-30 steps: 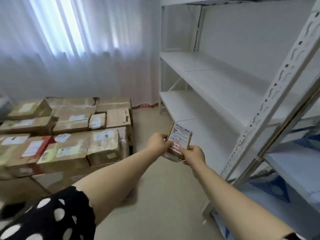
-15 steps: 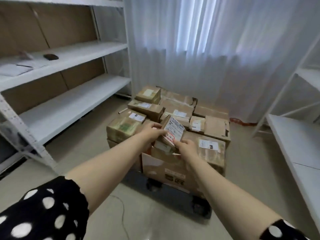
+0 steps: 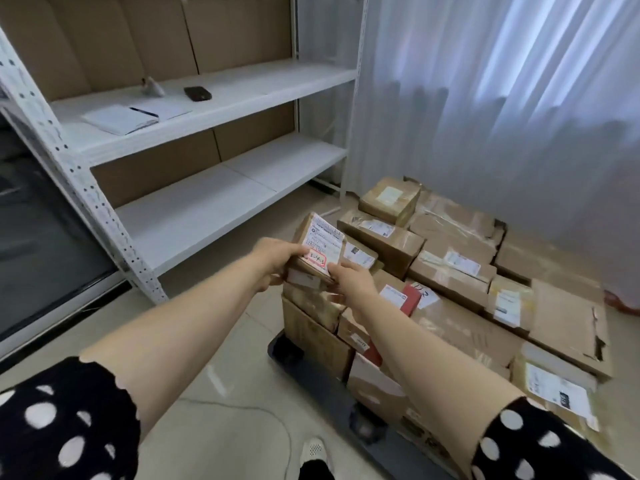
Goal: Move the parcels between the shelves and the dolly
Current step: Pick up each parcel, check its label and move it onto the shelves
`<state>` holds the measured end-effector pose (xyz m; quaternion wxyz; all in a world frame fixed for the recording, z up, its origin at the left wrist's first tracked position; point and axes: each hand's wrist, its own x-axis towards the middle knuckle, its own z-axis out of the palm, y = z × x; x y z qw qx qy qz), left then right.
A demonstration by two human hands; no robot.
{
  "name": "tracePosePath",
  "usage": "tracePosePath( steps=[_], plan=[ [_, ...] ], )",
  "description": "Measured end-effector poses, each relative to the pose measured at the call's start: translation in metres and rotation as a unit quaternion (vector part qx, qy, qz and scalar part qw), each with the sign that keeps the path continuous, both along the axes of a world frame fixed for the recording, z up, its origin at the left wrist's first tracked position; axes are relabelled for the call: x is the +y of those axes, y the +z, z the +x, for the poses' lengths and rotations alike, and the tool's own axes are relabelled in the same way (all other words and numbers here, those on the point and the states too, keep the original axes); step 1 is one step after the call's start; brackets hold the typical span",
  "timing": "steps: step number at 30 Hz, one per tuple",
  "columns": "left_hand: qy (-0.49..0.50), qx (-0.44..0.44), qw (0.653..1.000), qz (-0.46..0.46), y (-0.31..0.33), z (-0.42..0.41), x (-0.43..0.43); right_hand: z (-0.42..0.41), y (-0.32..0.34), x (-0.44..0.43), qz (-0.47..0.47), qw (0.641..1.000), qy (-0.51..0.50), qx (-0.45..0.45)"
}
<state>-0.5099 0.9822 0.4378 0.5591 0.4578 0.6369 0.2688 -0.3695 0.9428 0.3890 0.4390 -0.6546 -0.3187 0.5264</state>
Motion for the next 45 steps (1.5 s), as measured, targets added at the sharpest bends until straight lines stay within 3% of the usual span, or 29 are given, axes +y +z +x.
tracePosePath(
  steps=[6,14,27,33,40,45],
  plan=[
    [0.038,-0.002,0.999,-0.005,-0.001,-0.005,0.141,-0.008,0.001,0.152,-0.006,1.0,0.012,0.02],
    [0.054,-0.002,0.999,-0.001,-0.008,-0.03,0.284,-0.033,0.014,0.283,0.004,0.999,0.024,0.037],
    [-0.174,0.042,0.982,0.057,-0.036,-0.023,0.547,-0.048,-0.015,0.503,0.039,0.987,-0.153,0.034],
    [-0.22,0.012,0.975,0.001,-0.023,-0.028,0.648,-0.069,0.002,0.575,0.06,0.979,-0.195,0.027],
    [-0.287,0.05,0.956,0.016,-0.021,0.034,0.717,-0.018,-0.002,0.619,0.057,0.966,-0.25,0.006],
    [-0.323,0.015,0.946,0.005,-0.03,0.112,0.774,0.046,-0.026,0.657,0.053,0.962,-0.269,0.019]
  ],
)
